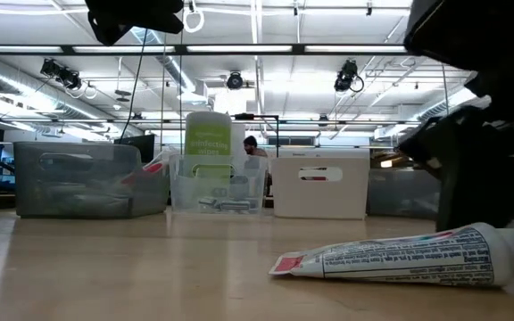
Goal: Pick & Place Travel size toiletries
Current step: Put the purple toothpaste into the right black bin
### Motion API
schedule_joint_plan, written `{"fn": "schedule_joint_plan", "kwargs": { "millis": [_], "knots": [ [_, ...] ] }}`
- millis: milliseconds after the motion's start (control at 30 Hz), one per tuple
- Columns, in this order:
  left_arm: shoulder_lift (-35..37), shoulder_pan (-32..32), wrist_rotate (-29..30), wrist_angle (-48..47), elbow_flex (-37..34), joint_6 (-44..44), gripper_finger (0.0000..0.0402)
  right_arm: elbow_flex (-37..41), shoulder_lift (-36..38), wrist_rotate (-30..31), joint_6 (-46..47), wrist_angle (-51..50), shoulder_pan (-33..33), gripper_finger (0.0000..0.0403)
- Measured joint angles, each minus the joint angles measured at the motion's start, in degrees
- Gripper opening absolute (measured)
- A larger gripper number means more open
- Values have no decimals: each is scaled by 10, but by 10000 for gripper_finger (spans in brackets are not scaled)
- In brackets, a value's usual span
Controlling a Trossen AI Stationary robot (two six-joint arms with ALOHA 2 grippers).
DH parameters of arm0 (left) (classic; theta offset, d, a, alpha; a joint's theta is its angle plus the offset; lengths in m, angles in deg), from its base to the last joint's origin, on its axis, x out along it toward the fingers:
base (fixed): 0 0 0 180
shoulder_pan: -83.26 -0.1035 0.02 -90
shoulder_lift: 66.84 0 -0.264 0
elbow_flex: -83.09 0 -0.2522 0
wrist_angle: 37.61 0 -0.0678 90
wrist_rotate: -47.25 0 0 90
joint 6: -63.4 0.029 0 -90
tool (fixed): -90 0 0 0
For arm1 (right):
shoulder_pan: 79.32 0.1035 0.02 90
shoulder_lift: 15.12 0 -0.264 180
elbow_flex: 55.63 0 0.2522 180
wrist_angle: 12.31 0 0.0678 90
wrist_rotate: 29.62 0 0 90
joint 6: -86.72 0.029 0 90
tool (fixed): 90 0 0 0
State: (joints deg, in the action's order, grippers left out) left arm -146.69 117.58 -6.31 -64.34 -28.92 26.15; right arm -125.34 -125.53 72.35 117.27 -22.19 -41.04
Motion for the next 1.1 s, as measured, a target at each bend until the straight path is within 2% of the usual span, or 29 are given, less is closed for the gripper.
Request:
{"fn": "schedule_joint_plan", "kwargs": {
  "millis": [167,433,567,700,800,933,1033,1100],
  "knots": [
    [0,0,0,0,0,0,123,-1,-6,55,-63,-40,12,163],
    [0,0,0,0,0,0,123,-1,-7,56,-65,-35,11,73],
    [0,0,2,0,0,0,123,-1,-1,60,-75,-39,11,63],
    [0,0,4,0,0,0,123,2,47,53,-92,-85,8,64],
    [0,0,4,0,0,0,123,1,114,75,-90,-161,5,64],
    [0,0,4,0,0,-7,123,1,221,199,-36,-319,2,64],
    [0,0,3,0,0,-17,123,0,293,293,59,-462,-8,64],
    [0,0,2,0,0,-17,123,0,331,316,153,-569,-25,64]
  ]
}}
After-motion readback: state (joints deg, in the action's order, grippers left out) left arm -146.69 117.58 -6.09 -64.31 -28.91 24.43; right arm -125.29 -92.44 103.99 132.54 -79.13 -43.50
